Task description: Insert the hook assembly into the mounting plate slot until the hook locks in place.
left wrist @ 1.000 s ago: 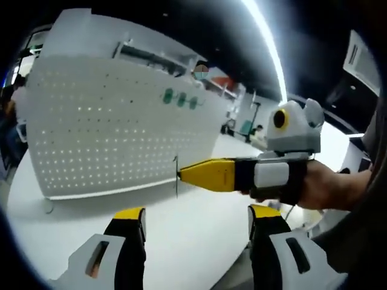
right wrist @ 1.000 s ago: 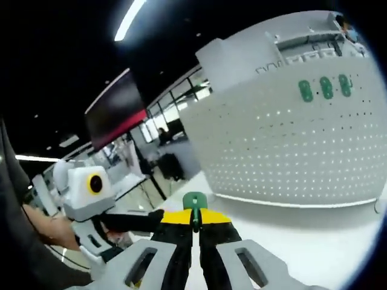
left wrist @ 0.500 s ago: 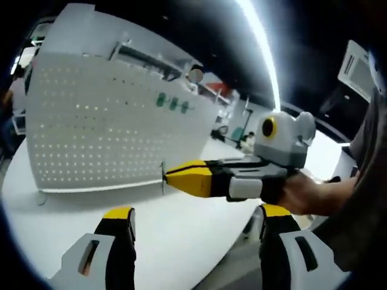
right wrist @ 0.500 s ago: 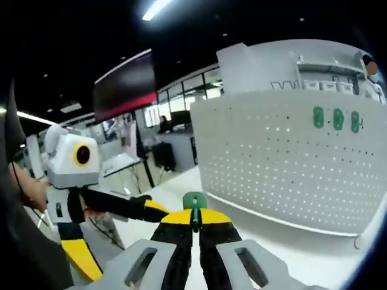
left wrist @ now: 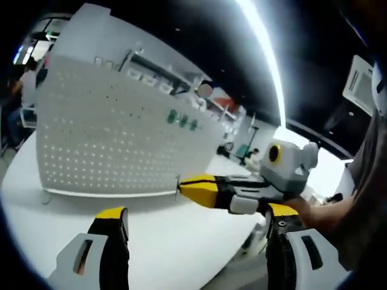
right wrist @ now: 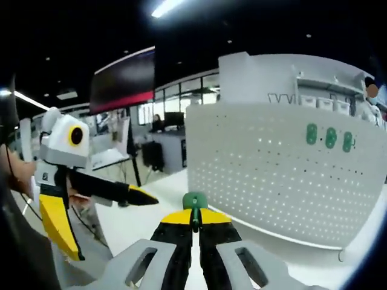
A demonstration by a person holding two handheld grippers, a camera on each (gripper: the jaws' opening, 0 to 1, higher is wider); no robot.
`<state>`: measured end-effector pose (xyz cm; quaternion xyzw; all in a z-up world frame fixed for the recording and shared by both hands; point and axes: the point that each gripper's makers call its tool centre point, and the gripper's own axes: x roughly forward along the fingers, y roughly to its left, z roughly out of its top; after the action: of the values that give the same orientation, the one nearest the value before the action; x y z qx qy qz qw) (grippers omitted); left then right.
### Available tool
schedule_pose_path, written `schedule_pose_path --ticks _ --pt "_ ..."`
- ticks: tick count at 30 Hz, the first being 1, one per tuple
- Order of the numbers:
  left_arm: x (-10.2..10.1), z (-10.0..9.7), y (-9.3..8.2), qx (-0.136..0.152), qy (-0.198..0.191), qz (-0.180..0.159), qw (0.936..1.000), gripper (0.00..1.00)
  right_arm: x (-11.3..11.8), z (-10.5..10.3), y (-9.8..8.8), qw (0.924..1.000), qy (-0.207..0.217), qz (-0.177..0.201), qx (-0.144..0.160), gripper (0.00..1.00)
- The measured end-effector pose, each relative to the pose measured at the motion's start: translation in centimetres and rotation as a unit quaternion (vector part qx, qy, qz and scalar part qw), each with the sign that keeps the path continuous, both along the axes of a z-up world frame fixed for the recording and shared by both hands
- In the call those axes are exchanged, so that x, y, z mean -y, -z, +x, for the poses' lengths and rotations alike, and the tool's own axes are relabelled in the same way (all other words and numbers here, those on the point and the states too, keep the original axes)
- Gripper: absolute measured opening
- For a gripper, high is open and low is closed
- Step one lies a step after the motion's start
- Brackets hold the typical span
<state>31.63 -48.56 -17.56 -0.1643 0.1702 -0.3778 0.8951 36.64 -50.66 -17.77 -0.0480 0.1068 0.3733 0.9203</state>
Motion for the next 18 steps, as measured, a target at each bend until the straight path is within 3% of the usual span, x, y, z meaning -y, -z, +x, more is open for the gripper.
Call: schedule_pose_path --ticks 4,7,18 --pt "-0.4 0.3 -0.1 0.007 -0.009 0.009 0.9999 0.96 1.3 1.3 -0.7 0.9994 0.031 0.005 0.015 0.0" --pt "-0.5 0.5 0.0 0.045 -0.004 0.065 0.9969 0.97 2.2 2.2 -0.9 0.9986 0.048 0.006 0.023 0.0" --pt "-1.0 0.7 -0.3 0.045 -0.013 0.053 0.9975 0.97 5.9 6.2 -1.8 0.993 0.106 0.003 0.054 0.0"
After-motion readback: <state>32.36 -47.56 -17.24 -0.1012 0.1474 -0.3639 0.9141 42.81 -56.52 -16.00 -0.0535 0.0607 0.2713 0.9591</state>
